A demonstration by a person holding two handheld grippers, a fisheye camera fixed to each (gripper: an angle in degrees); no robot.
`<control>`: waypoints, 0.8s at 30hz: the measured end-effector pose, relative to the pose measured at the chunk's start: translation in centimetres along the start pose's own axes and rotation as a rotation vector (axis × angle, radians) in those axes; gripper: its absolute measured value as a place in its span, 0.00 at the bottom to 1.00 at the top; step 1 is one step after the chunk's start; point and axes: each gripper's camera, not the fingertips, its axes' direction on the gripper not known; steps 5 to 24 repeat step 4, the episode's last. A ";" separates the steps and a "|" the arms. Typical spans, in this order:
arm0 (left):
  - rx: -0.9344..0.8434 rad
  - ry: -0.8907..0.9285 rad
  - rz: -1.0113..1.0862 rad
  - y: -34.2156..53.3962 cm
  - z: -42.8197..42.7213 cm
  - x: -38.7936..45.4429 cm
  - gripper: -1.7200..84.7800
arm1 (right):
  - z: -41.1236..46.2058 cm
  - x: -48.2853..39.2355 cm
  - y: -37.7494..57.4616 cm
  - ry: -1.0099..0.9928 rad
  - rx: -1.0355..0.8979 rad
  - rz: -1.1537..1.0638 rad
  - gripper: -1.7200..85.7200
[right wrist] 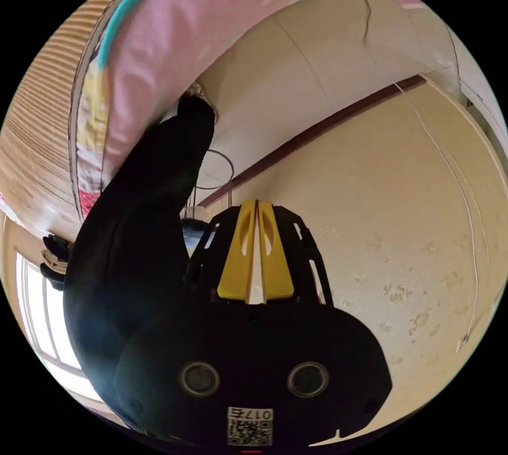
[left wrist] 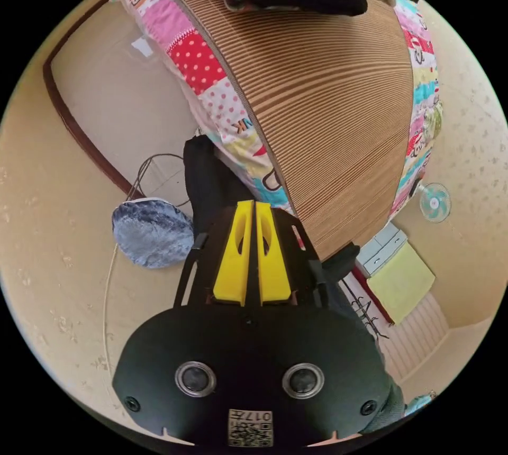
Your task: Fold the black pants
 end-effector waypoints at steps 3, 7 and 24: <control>0.010 -0.132 -0.002 3.0 4.7 0.5 0.01 | 0.7 -9.0 0.0 0.032 0.037 -0.156 0.03; -0.041 -0.170 0.072 2.1 4.7 1.4 0.01 | 0.5 -12.7 0.1 0.049 0.066 -0.224 0.03; -0.041 -0.170 0.072 2.1 4.7 1.4 0.01 | 0.5 -12.7 0.1 0.049 0.066 -0.224 0.03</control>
